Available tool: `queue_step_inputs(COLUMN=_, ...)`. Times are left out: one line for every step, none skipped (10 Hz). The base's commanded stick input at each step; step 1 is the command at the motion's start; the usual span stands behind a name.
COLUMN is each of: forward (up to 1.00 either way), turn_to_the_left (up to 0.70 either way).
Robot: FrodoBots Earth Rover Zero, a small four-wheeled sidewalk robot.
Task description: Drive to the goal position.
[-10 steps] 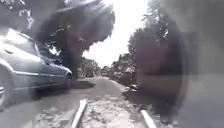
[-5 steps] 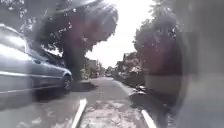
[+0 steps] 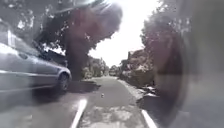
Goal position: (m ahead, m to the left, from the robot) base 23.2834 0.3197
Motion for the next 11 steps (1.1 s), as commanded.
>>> queue_step_inputs(forward=1.0, turn_to_the_left=0.0)
queue_step_inputs(forward=1.0, turn_to_the_left=0.0)
queue_step_inputs(forward=1.0, turn_to_the_left=0.0)
queue_step_inputs(forward=1.0, turn_to_the_left=0.0)
queue_step_inputs(forward=1.0, turn_to_the_left=-0.24)
queue_step_inputs(forward=1.0, turn_to_the_left=-0.39)
queue_step_inputs(forward=1.0, turn_to_the_left=-0.39)
queue_step_inputs(forward=1.0, turn_to_the_left=-0.39)
queue_step_inputs(forward=1.0, turn_to_the_left=-0.09)
queue_step_inputs(forward=1.0, turn_to_the_left=0.0)
queue_step_inputs(forward=1.0, turn_to_the_left=0.0)
